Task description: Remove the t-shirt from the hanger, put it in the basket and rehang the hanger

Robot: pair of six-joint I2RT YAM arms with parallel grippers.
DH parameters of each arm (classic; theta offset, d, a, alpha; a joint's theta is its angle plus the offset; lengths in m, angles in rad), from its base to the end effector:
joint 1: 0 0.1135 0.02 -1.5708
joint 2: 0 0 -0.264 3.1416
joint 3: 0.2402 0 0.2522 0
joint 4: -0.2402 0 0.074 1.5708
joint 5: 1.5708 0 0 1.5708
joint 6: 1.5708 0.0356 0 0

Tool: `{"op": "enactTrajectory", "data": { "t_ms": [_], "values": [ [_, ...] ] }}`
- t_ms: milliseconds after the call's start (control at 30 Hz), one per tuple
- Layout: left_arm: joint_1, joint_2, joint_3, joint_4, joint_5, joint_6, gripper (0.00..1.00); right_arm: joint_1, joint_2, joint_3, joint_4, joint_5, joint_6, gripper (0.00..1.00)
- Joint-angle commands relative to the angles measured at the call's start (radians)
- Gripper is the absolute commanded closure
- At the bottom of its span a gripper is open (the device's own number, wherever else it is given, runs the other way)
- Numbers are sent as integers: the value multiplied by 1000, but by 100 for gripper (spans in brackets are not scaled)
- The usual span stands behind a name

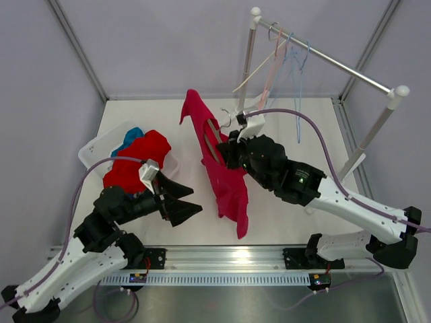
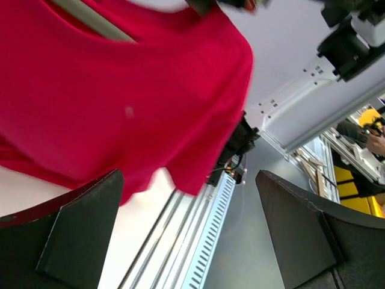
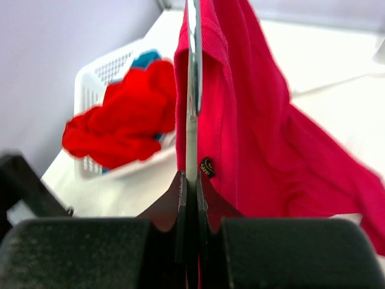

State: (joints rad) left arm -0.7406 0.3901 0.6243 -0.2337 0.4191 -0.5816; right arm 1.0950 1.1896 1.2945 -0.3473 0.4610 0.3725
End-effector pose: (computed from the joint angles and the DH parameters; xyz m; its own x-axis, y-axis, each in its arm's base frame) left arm 0.0690 -0.0827 0.3292 -0.5033 -0.2198 -0.8357 0.7662 0.3337 -0.5492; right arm 0.1340 0.2256 0.4185 -0.3202 0.0903 -0.9431 -0.5173 0.8173 0.2539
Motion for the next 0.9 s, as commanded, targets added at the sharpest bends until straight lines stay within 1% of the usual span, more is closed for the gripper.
{"op": "enactTrajectory", "data": {
  "t_ms": [0,33,67,100,133,167,200,233,267,300,333,433,600,633,700,800,833,867],
  "values": [
    [-132,58,-14,85,-202,22,1,9,31,133,200,127,-98,100],
    [-207,73,-11,88,-242,43,1,9,42,167,203,122,-98,100],
    [-242,90,-9,102,-328,51,1,8,63,184,199,125,-98,100],
    [-281,105,-8,109,-379,58,1,11,74,199,189,128,-95,100],
    [-355,131,-8,122,-426,72,1,11,82,221,173,134,-92,100],
    [-393,147,-2,134,-557,86,1,11,90,229,168,134,-83,100],
    [-435,164,3,137,-630,98,1,12,94,235,165,133,-78,100],
    [-518,205,6,149,-698,129,1,13,97,242,151,133,-72,100],
    [-552,232,12,187,-797,146,1,14,97,246,146,125,-60,100],
    [-609,265,20,203,-834,170,1,16,97,244,143,120,-55,100],
    [-631,335,32,221,-897,181,1,17,97,244,140,116,-50,100],
    [-686,464,83,237,-971,213,1,23,96,246,116,116,-37,100],
    [-712,538,123,295,-1085,230,2,31,55,209,111,110,-23,100],
    [-714,541,127,306,-1117,232,2,31,47,189,111,108,-14,100],
    [-715,558,133,326,-1132,238,5,34,28,166,119,108,-4,100],
    [-724,591,138,408,-1109,256,19,32,11,117,143,110,11,100],
    [-729,604,144,418,-1115,259,41,32,5,109,149,105,16,100],
    [-732,615,147,422,-1122,261,59,34,4,103,160,104,16,100]
  ]
}}
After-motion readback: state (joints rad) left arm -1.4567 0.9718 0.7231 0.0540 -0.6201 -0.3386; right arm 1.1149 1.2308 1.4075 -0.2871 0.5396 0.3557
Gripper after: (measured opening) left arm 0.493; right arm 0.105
